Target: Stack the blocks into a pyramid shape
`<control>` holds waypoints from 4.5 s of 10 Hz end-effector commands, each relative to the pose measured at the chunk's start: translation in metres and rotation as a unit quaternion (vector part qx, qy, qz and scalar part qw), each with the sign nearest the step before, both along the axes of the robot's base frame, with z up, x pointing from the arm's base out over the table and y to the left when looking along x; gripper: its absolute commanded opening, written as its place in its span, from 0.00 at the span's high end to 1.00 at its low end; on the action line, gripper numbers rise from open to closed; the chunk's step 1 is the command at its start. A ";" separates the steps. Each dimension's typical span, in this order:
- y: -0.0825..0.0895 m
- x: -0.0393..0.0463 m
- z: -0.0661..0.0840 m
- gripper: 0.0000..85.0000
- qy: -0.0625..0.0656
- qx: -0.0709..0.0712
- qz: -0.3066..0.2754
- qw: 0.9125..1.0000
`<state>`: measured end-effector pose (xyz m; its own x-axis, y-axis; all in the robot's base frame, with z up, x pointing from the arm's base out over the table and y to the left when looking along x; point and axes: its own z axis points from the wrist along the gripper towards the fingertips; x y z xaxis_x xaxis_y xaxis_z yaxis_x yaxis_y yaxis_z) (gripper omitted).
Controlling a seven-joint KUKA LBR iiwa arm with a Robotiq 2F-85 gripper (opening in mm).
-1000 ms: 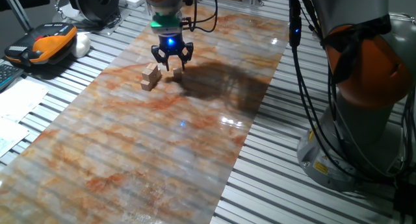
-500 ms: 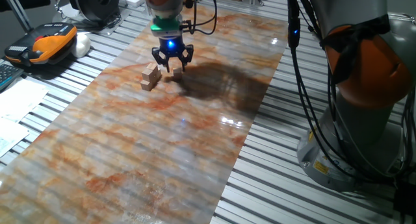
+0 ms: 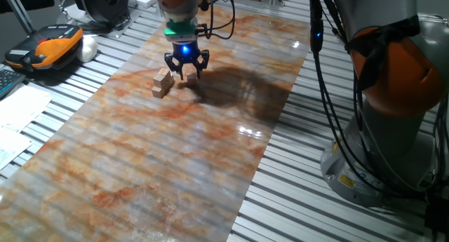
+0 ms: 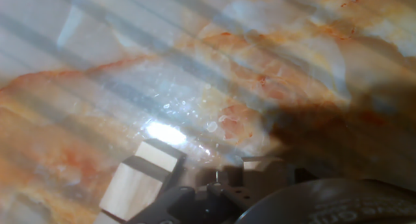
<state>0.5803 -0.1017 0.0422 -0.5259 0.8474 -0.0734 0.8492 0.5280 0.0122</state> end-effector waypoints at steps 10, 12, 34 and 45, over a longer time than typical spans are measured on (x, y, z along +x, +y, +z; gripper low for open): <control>-0.003 -0.0053 -0.007 0.40 -0.010 0.014 0.020 1.000; -0.002 -0.0050 -0.009 0.60 -0.010 0.009 0.025 1.000; 0.072 0.0743 0.084 1.00 -0.021 0.026 0.349 0.937; 0.074 0.0731 0.065 1.00 -0.010 0.011 0.459 0.888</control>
<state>0.6534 -0.0280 0.1073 -0.9949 0.0635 -0.0787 0.0604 0.9973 0.0408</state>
